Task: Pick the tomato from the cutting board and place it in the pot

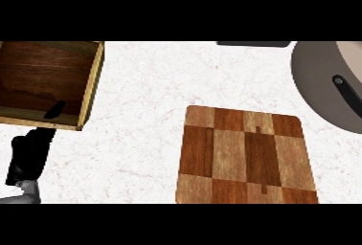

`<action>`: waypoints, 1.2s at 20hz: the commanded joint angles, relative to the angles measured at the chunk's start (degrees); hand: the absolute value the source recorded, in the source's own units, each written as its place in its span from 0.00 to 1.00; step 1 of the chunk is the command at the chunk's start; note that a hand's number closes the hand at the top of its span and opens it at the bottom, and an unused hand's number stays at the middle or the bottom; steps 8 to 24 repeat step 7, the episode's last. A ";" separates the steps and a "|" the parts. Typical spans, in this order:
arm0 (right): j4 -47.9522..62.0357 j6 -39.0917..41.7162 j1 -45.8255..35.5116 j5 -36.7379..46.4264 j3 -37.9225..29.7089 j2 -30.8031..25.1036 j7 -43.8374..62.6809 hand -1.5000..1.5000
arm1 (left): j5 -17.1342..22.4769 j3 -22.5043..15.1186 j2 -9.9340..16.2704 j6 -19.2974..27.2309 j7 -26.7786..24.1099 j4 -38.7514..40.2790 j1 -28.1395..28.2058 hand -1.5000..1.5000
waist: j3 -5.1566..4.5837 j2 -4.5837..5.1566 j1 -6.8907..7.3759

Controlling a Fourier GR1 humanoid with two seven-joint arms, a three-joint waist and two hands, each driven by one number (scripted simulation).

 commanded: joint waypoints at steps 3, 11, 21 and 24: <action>1.74 8.71 6.13 -3.87 -3.00 -2.33 -3.57 0.00 | 0.09 -0.09 -0.42 -0.24 -0.10 -0.60 0.36 0.50 | 0.05 -0.09 -0.32; 1.69 14.80 10.96 -6.23 -4.82 -6.55 -5.07 0.00 | 0.11 0.59 0.21 -0.26 2.35 -1.27 -0.36 0.50 | 0.06 -0.24 -0.89; 1.69 14.80 10.96 -6.23 -4.82 -6.55 -5.07 0.00 | 0.11 0.59 0.21 -0.26 2.35 -1.27 -0.36 0.50 | 0.06 -0.24 -0.89; 1.69 14.80 10.96 -6.23 -4.82 -6.55 -5.07 0.00 | 0.11 0.59 0.21 -0.26 2.35 -1.27 -0.36 0.50 | 0.06 -0.24 -0.89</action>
